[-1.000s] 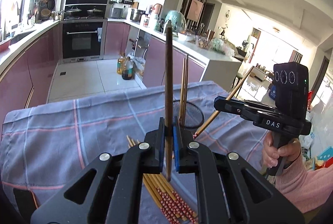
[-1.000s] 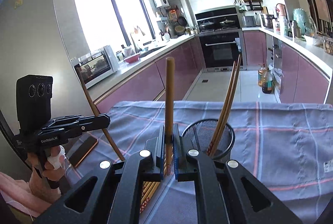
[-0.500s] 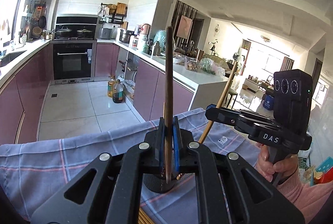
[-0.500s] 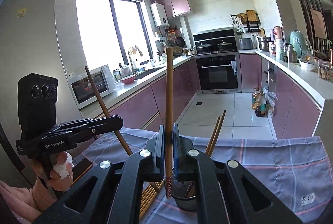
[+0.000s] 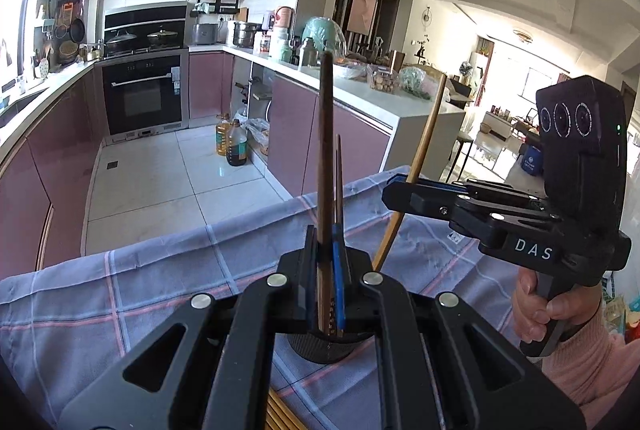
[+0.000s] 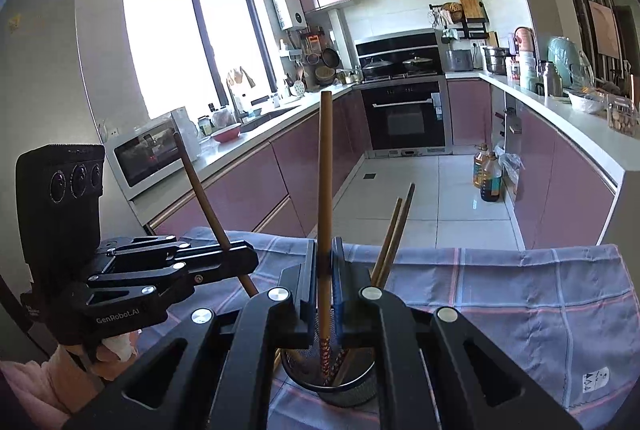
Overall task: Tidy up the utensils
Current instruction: 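Carry the left gripper's chopstick over the mesh cup and insert it while the right gripper inserts its chopstick, then open the left gripper to drop the chopstick while the right gripper releases its chopstick into the cup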
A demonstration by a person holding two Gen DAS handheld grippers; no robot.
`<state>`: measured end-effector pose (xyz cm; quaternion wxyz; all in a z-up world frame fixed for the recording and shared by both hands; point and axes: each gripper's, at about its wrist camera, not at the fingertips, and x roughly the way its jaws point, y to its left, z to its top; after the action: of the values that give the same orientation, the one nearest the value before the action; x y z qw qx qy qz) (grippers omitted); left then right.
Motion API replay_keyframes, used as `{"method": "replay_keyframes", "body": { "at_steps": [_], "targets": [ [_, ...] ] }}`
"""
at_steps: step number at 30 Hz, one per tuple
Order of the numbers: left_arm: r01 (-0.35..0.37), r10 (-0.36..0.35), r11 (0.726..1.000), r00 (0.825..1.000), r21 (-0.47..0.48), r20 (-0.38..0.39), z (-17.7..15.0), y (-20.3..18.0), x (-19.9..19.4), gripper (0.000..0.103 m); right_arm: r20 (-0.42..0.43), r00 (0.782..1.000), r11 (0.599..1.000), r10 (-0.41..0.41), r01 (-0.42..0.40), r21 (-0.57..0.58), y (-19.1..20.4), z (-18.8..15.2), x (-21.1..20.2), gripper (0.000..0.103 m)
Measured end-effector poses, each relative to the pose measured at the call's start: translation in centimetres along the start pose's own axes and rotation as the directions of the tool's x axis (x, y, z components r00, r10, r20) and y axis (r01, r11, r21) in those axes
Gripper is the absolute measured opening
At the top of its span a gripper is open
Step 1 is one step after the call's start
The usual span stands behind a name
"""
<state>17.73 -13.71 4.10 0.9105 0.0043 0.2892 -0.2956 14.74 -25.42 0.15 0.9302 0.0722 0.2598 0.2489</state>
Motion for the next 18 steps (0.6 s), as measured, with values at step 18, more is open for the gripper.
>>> {"method": "replay_keyframes", "body": {
  "at_steps": [18],
  "targets": [
    [-0.012,0.01,1.0,0.994,-0.014,-0.112,-1.4,2.8,4.9,0.008,-0.157,0.987,0.999,-0.025,0.032,0.042,-0.5,-1.6,5.4,0.007]
  ]
}}
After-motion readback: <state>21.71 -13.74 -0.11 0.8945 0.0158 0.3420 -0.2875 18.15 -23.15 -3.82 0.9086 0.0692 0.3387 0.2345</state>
